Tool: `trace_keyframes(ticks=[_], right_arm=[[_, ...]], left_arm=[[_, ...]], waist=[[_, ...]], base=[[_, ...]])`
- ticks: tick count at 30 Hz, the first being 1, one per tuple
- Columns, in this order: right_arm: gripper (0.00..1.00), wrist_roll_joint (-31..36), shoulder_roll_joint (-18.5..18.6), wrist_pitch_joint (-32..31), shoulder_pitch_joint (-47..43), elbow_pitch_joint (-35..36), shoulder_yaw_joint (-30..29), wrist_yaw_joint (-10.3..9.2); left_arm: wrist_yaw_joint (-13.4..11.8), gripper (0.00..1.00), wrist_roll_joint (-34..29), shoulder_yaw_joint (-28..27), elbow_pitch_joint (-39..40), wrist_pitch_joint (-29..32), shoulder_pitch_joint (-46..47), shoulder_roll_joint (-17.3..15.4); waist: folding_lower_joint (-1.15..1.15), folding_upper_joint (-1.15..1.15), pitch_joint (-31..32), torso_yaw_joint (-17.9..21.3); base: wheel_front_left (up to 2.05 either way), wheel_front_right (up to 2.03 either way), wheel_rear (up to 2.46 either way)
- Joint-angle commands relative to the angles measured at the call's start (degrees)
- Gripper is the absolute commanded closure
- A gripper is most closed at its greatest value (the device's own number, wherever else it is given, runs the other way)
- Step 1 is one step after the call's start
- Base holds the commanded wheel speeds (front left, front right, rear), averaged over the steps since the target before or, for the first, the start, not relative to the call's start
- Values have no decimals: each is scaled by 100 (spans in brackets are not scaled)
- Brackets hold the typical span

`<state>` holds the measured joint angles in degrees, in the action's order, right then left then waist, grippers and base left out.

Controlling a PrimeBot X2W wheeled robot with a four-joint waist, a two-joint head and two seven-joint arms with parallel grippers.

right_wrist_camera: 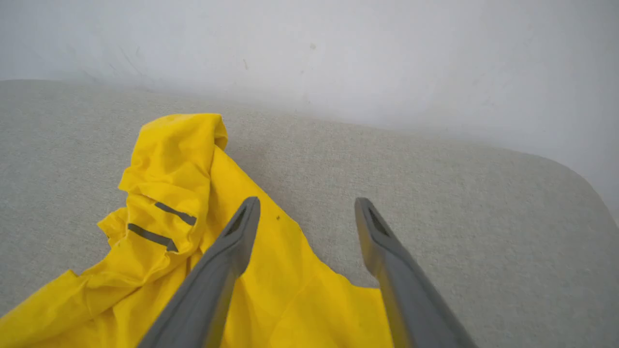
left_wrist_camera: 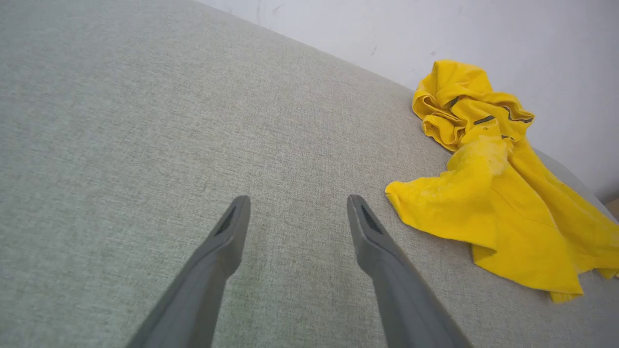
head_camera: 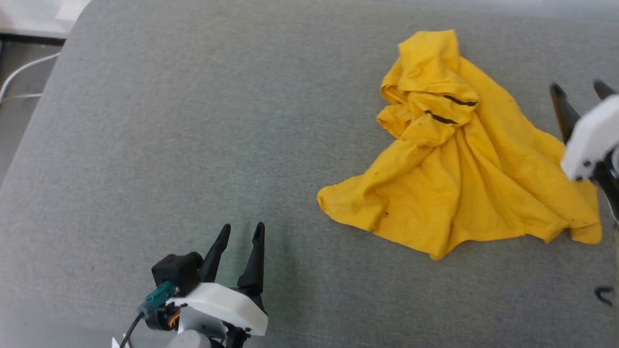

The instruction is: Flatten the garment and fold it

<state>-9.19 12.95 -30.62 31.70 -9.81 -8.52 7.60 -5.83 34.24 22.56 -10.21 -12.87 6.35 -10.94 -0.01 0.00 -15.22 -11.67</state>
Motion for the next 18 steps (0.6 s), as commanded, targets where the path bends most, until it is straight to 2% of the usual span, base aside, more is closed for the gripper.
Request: trace_keyframes(ticks=[1, 10, 18], right_arm=[[0, -60, -24, -102, -329, 208, -185, -11], [0, 70, -311, -472, -1605, 979, -1143, -11], [0, 76, -417, -543, -1834, 836, -1283, -11]], left_arm=[[-41, 0, 15, -7, 63, 19, -78, -40], [-76, 0, 17, 1, 289, 79, -38, -109], [-79, 0, 18, 5, 354, 119, -7, -182]], waist=[[1, 0, 49, 203], [1, 0, -127, 318], [1, 0, -281, 317]], base=[[0, 0, 0], [0, 0, 0], [0, 0, 0]])
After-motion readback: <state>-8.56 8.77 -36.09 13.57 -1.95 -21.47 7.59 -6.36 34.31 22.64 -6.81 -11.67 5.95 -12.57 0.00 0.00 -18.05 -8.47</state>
